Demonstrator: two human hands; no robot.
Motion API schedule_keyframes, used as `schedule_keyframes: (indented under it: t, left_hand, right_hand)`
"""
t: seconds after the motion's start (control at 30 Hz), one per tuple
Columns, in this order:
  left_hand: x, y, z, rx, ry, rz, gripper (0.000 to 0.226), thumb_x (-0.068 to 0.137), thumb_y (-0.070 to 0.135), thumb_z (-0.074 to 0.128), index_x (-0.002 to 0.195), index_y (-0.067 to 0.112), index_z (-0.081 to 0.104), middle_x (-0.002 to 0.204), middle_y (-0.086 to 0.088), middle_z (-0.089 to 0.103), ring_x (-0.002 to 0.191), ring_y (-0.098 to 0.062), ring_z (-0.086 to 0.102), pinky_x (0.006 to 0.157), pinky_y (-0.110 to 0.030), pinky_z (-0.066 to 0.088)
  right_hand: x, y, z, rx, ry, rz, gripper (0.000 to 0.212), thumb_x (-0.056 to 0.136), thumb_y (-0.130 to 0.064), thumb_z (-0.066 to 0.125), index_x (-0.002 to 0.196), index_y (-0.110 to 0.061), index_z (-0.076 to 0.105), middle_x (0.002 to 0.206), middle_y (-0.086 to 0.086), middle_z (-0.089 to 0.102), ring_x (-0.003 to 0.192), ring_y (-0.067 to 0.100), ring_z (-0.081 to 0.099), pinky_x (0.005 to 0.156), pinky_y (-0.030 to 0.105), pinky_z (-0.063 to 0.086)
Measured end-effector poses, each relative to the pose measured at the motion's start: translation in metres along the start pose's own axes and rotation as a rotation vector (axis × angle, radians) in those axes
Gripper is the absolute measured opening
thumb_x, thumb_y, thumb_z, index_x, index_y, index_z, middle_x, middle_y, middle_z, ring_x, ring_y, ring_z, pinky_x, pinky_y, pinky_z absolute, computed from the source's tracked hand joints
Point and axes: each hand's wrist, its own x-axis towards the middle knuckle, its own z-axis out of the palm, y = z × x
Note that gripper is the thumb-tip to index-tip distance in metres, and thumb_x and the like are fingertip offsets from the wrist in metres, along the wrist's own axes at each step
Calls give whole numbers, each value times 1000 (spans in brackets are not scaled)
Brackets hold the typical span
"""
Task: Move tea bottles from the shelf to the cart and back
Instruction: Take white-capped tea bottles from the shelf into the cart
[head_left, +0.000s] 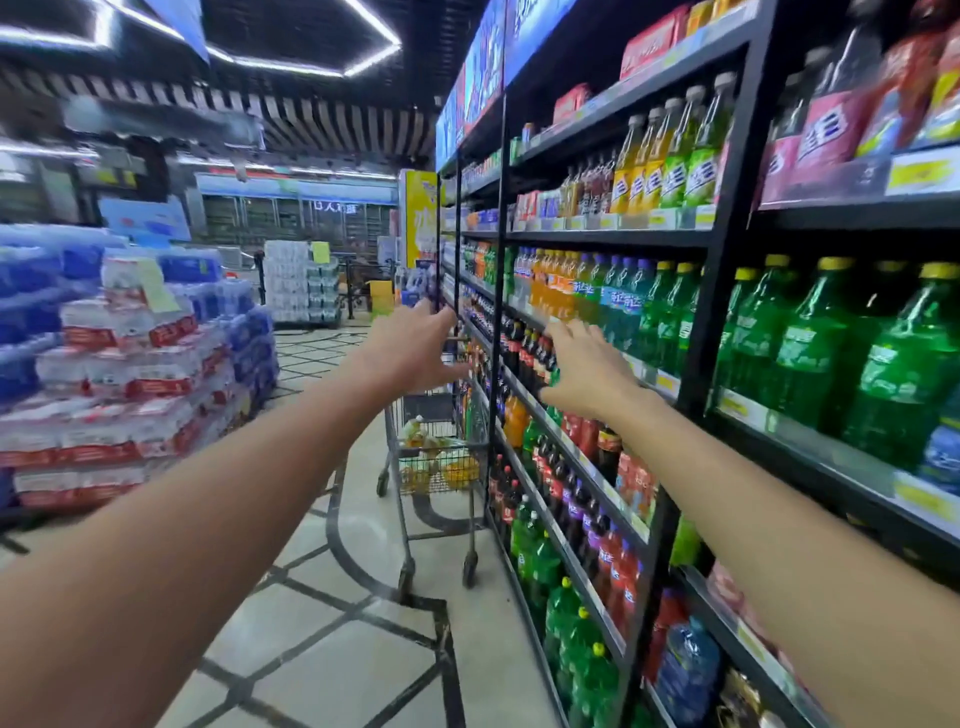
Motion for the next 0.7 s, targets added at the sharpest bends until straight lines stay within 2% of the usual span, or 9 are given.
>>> schedule_keyframes:
  t: [0.17,0.27,0.37,0.53,0.7]
  left_hand:
    - [12,-17,52,-2,-11,-67,65,89,61,59,138,18,49,128,-9,56,109,-24,58,80,-36,51]
    - [15,-31,80,0,-45,-101,63,89,58,60,138,20,49,128,-8,54,112,-25,56,83,-37,49]
    - [25,-52,113,38,-110,-158,64,89,61,58,136,20,47,128,-9,53,111,-26,56,77,-36,47]
    - [51,-93,174,50,-196,-174,71,89,63,55,142,20,43,133,-9,51,113,-26,56,81,-37,50]
    - [93,-153,228,57,-208,-176,74,87,66,55,145,22,39,133,-9,52,116,-27,55,85,-39,51]
  right_hand:
    - [45,-2,62,85,-73,-18,83,87,-29,72,153,-14,25,155,10,29,144,29,26,110,44,38]
    - [67,-11,95,125,-124,-37,79,85,-29,73,149,-14,29,151,10,34,142,30,29,108,46,41]
    - [93,-23,125,132,-162,-66,80,86,-32,73,150,-14,28,149,10,35,140,29,30,104,44,42]
    - [147,-37,175,128,-198,-94,73,88,-34,71,147,-17,32,147,9,38,138,30,33,107,43,38]
    - [209,-60,222,133,-258,-44,74,88,-30,70,149,-18,31,148,9,35,138,29,33,103,43,43]
